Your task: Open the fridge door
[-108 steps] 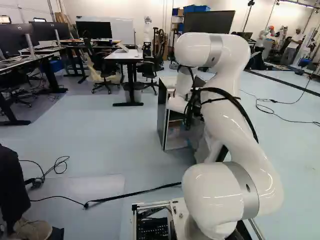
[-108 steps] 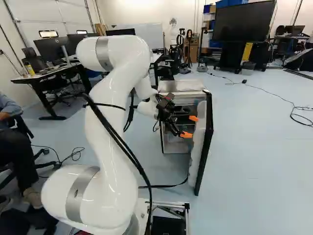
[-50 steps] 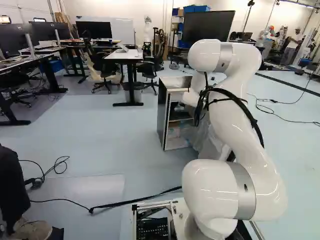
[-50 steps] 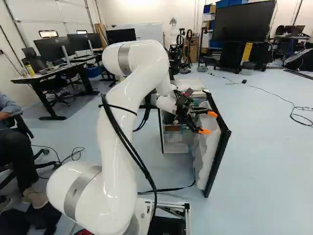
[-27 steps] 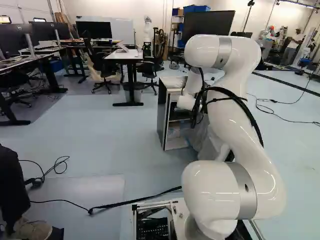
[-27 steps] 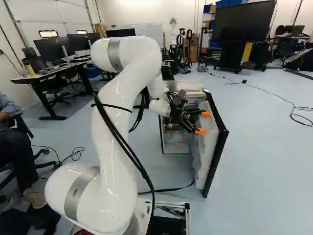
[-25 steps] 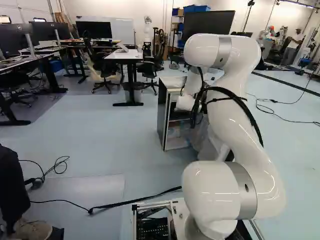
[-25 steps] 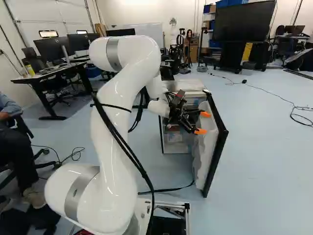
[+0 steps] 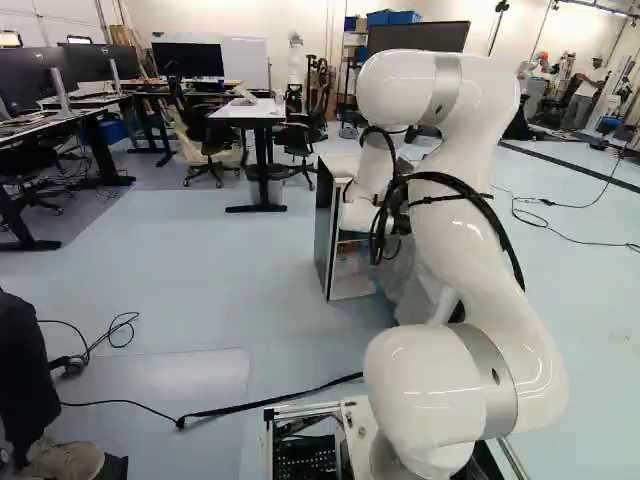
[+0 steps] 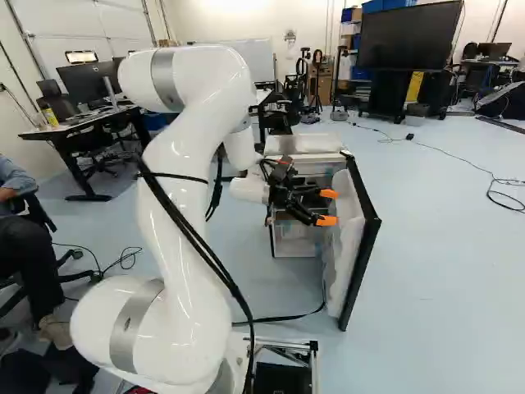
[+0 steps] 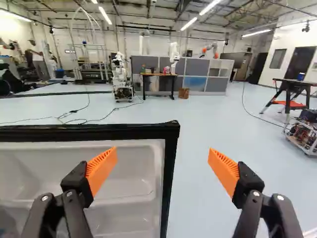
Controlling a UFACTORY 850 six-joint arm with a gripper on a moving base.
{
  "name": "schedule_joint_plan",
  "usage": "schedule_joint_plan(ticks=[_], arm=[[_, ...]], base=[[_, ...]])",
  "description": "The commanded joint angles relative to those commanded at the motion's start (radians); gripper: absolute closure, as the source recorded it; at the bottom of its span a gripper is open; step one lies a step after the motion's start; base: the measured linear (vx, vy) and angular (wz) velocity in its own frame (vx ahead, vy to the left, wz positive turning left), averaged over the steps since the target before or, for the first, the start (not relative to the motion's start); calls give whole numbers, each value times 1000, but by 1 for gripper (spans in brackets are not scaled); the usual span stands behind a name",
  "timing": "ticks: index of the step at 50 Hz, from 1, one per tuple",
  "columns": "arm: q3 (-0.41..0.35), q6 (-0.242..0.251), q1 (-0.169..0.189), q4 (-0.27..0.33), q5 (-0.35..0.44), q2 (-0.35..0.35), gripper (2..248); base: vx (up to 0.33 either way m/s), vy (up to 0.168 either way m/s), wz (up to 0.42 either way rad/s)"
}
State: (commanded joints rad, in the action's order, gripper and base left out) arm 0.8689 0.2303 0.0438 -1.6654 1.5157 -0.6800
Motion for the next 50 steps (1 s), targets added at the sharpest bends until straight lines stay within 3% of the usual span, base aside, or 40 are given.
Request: schedule_joint_plan(ticks=[15, 50], arm=[[-80, 0, -60, 19, 0, 34, 3], [-102, -6, -64, 59, -15, 59, 3]], base=[[0, 0, 0], [0, 0, 0]])
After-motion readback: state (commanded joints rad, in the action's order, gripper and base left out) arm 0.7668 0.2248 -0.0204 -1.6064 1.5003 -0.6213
